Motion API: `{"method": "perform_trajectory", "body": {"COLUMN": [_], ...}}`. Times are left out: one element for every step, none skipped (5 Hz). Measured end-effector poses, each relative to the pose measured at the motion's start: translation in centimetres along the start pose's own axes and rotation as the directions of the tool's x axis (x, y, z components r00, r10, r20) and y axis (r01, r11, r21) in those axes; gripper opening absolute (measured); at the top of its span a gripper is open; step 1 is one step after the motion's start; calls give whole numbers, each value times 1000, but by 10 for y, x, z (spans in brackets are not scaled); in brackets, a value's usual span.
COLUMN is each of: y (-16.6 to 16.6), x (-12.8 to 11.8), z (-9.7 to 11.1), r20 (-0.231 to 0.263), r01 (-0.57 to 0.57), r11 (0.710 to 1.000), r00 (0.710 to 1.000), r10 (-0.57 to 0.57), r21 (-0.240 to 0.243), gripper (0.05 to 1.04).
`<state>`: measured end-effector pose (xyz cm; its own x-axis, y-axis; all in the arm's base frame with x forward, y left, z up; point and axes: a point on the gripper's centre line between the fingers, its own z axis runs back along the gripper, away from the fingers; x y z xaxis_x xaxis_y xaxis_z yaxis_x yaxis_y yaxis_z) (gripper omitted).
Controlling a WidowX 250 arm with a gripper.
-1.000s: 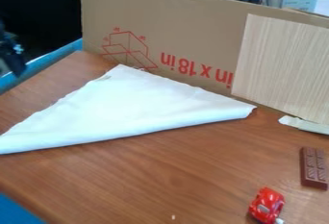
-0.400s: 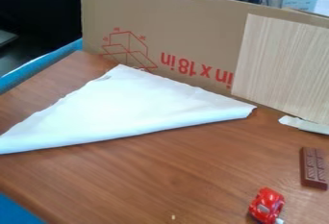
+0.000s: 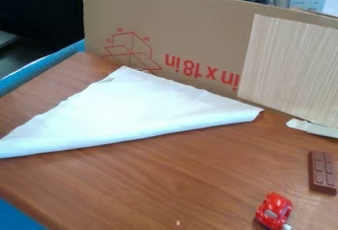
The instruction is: Fold the cloth from the left to right
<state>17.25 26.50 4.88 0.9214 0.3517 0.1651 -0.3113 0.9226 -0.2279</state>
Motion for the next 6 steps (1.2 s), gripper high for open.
{"method": "perform_trajectory", "body": {"y": [-2, -4, -9, -12, -16, -19], "x": [-8, -9, -12, -16, -16, -19], "z": [-7, -10, -22, -32, -39, -45], "r20": [-23, -8, -12, -5, -1, -5], "r01": [-27, -44, -42, -35, -28, -22], "r11": [1000, 998, 997, 996, 994, 993], "r00": [999, 999, 999, 999, 1000, 1000], "r10": [27, 45, 43, 35, 28, 23], "r21": [3, 42, 63, 88, 105, 118], "gripper": [1000, 1000, 1000, 1000, 1000, 999]}}
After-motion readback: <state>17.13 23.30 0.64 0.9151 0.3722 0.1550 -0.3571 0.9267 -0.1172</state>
